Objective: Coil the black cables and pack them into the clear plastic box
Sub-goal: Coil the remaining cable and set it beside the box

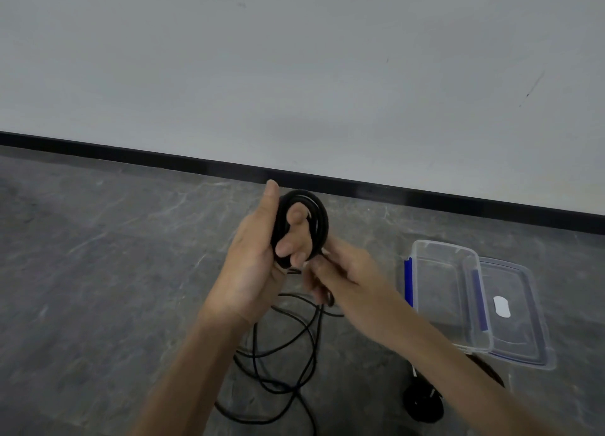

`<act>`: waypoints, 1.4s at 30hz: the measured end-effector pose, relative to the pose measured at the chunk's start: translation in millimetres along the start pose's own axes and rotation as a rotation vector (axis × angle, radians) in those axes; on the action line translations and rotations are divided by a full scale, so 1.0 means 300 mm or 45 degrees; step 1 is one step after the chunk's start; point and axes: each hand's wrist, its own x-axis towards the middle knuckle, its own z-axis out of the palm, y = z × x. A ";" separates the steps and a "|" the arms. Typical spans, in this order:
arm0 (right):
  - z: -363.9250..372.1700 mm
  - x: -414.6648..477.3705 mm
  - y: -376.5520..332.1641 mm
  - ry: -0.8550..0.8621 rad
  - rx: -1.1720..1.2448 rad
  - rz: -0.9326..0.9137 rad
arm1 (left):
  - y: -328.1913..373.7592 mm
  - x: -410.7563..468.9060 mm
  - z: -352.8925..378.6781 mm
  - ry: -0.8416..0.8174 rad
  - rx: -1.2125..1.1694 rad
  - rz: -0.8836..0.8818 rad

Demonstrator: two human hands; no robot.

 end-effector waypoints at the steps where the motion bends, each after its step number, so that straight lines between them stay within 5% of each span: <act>1: 0.009 -0.003 -0.009 -0.032 0.019 0.019 | -0.002 0.002 -0.005 0.020 0.030 0.029; 8: 0.018 -0.008 -0.012 -0.011 0.017 0.154 | -0.034 0.005 0.005 0.069 0.495 0.281; 13: 0.031 -0.016 0.000 -0.109 -0.125 0.257 | -0.030 0.015 -0.002 0.093 0.538 0.378; 26: 0.028 -0.047 -0.076 -0.268 0.405 0.421 | -0.040 0.025 -0.034 0.346 0.631 0.544; 33: 0.049 -0.047 -0.061 -0.076 -0.004 0.298 | -0.064 0.034 -0.085 0.402 0.844 0.499; 42: 0.048 -0.070 -0.082 -0.416 0.750 0.542 | -0.050 0.042 -0.106 0.496 0.958 0.469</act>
